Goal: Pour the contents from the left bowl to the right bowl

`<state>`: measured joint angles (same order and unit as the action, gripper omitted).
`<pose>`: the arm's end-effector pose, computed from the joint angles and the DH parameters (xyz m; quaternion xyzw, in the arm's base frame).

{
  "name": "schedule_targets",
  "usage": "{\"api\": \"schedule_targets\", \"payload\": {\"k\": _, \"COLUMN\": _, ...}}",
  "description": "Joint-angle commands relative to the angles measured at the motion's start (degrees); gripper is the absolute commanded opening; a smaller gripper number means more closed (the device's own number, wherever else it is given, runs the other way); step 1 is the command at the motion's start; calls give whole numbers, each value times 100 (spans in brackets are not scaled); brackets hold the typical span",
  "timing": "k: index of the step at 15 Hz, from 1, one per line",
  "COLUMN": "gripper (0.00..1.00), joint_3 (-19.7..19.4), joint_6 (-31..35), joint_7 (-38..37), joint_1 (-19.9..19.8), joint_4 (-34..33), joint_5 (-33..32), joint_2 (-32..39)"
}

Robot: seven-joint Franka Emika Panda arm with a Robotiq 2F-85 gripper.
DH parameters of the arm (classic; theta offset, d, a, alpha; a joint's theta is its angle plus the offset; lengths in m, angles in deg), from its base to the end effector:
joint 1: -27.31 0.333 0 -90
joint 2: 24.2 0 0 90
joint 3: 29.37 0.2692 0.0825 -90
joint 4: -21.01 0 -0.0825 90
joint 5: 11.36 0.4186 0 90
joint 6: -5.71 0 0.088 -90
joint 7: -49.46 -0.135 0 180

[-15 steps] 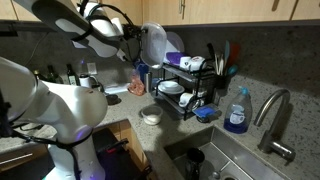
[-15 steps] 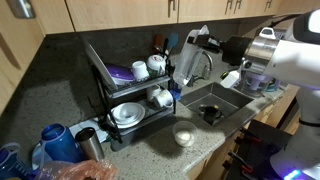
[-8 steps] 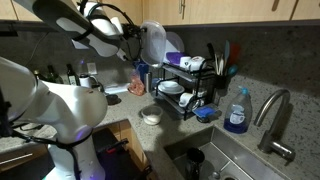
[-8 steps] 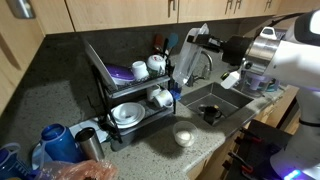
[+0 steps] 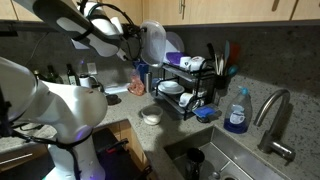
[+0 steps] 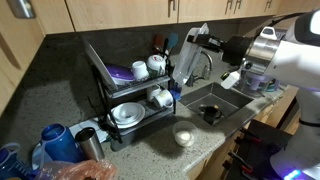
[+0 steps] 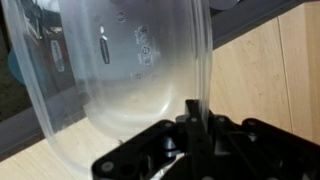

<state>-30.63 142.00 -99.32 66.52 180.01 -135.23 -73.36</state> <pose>0.3511 0.2439 0.4683 -0.6595 0.1068 -0.7272 0.1574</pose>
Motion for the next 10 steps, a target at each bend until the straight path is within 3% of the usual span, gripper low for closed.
{"api": "schedule_targets", "payload": {"k": 1, "gripper": 1, "joint_3": 95, "joint_6": -8, "joint_7": -25, "joint_1": -115, "joint_4": -8, "joint_5": -160, "joint_2": -20}}
{"api": "schedule_targets", "payload": {"k": 10, "gripper": 1, "joint_3": 61, "joint_6": 30, "joint_7": -22, "joint_1": -79, "joint_4": -7, "joint_5": -547, "joint_2": -37}}
